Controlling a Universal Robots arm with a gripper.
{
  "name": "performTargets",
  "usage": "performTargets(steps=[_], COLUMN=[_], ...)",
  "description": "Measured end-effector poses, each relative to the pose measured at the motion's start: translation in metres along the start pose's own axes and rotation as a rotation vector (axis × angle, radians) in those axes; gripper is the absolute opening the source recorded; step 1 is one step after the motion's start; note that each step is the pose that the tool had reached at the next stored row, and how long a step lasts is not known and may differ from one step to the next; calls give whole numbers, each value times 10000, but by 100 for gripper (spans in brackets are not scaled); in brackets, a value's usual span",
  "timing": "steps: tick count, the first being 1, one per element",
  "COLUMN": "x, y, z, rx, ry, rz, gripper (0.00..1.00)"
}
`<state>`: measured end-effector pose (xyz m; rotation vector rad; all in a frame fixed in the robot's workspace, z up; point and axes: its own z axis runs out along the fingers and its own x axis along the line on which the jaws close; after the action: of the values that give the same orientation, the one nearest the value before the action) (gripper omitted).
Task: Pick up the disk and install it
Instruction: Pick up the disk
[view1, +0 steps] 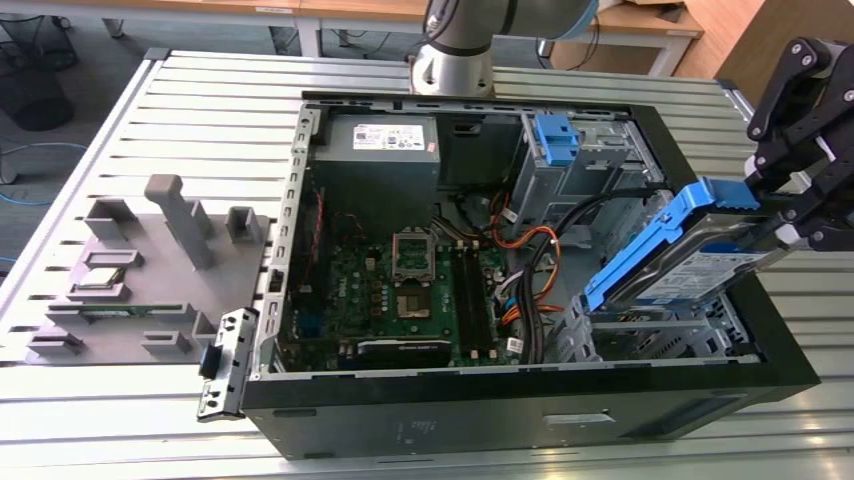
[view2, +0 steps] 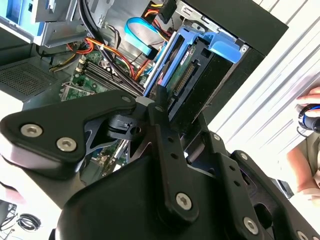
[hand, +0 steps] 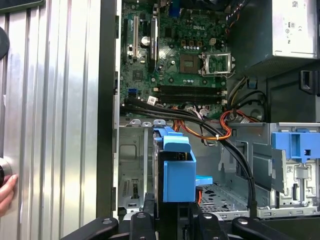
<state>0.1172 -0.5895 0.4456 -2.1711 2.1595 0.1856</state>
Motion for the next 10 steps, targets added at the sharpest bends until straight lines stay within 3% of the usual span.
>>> performTargets(steps=[5, 8, 10], x=[0, 0, 1], y=[2, 7, 12], z=[0, 1, 1], rx=[41, 189, 221], ry=[1, 2, 2], rz=[-5, -26, -30], gripper=[35, 35, 35])
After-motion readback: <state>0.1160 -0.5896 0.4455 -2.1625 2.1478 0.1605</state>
